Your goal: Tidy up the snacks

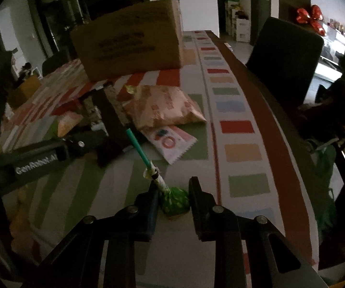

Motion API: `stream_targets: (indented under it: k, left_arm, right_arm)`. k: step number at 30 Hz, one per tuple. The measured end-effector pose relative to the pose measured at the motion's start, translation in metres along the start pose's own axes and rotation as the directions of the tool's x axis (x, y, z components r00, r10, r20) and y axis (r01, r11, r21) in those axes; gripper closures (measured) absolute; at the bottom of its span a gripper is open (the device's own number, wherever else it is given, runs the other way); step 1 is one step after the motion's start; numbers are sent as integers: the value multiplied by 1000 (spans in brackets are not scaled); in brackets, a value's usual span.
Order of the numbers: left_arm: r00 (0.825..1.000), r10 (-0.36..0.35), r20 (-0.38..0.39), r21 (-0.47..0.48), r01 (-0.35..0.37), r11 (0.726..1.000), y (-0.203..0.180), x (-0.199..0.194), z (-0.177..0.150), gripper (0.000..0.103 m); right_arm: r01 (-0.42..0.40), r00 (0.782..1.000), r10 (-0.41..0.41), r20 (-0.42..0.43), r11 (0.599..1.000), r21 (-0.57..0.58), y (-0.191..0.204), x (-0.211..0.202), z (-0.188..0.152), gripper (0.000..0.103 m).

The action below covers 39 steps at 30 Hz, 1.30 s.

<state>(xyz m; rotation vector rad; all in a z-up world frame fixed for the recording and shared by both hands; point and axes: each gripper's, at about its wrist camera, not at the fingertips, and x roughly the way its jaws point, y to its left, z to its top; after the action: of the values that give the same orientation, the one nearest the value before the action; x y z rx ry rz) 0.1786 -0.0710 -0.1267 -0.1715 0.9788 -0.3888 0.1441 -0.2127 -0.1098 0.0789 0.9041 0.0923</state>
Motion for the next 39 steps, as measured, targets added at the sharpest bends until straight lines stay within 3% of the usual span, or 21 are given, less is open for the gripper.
stream_targets:
  k: [5, 10, 13, 16, 19, 21, 23, 28, 39]
  left_arm:
    - [998, -63, -22, -60, 62, 996, 7, 9, 4, 71]
    - [998, -61, -9, -56, 60, 997, 5, 11, 8, 68]
    - [998, -67, -14, -48, 67, 997, 2, 15, 14, 56]
    - [1000, -20, -1, -49, 20, 999, 1, 13, 16, 46]
    - [1000, -4, -9, -38, 4, 999, 0, 14, 17, 49]
    - [1000, -1, -13, -42, 0, 999, 0, 15, 19, 56]
    - [999, -37, -32, -71, 35, 997, 2, 16, 20, 67]
    - [994, -100, -39, -116, 95, 989, 3, 8, 17, 78]
    - [996, -95, 6, -60, 95, 994, -6, -16, 17, 86]
  right_arm:
    - [-10, 1000, 11, 24, 1000, -15, 6, 0, 8, 77]
    - [-13, 999, 14, 41, 1000, -19, 8, 0, 14, 77]
    - [-11, 999, 12, 42, 1000, -15, 8, 0, 15, 77]
    - [-22, 999, 22, 41, 1000, -2, 6, 0, 17, 77]
    - [-15, 999, 16, 50, 1000, -2, 4, 0, 19, 77]
    - [-19, 999, 19, 50, 1000, 2, 3, 1, 21, 77]
    - [-22, 999, 21, 50, 1000, 12, 1, 2, 22, 77]
    - [-27, 998, 27, 56, 1000, 11, 1, 0, 23, 77]
    - [-51, 995, 51, 89, 999, 1, 7, -12, 26, 77]
